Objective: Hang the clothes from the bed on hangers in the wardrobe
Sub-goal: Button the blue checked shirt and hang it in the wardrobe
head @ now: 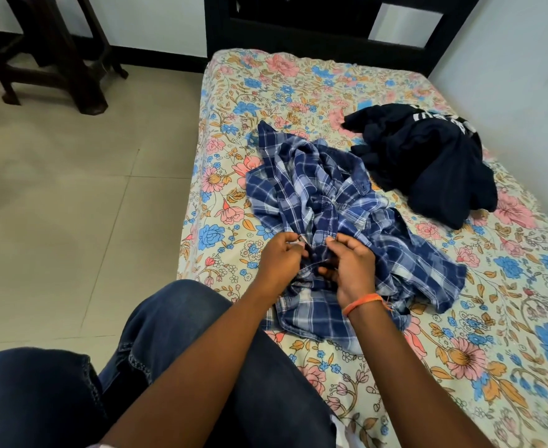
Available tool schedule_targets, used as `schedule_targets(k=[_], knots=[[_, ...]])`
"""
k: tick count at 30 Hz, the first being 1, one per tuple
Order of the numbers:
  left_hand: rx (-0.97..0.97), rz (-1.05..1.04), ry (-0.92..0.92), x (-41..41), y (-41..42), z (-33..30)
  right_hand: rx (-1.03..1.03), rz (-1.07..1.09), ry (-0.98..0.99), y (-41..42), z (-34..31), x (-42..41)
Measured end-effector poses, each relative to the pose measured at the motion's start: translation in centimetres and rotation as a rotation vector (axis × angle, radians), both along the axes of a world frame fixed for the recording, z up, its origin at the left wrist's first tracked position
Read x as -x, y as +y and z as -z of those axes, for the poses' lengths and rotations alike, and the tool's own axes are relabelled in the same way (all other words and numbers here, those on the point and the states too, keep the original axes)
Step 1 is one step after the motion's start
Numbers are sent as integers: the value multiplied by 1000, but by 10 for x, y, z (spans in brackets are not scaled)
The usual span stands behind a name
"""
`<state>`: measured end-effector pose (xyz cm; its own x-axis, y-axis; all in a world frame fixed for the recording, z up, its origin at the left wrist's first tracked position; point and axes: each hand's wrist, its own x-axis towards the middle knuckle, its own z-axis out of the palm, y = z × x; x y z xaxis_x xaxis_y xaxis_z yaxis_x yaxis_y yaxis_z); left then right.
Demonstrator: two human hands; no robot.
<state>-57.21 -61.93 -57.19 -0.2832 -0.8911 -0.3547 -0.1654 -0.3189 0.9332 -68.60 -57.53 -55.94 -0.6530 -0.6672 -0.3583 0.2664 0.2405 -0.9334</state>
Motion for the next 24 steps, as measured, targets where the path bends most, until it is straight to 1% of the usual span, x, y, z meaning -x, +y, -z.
schedule_targets(k=[2,5,9,11,15,17,19,21,24], knots=[[-47,-38,13,1,-3,3,1,16,-26,-1,1,0],[-107,-70,78,2,-7,7,4,11,-63,-1,4,0],[-60,-76,123,6,-10,10,22,7,-127,-2,4,1],[-61,-100,132,10,-15,11,31,16,-120,-4,3,1],[-151,-127,188,14,-29,10,22,67,-94,-12,3,3],[-137,-122,203,15,-31,9,31,72,-85,-15,3,3],[-99,-115,217,17,-31,9,47,57,-29,-16,5,2],[-68,-96,232,17,-31,12,63,30,73,-15,7,-2],[-54,-67,299,15,-32,10,89,-4,203,-14,8,-7]])
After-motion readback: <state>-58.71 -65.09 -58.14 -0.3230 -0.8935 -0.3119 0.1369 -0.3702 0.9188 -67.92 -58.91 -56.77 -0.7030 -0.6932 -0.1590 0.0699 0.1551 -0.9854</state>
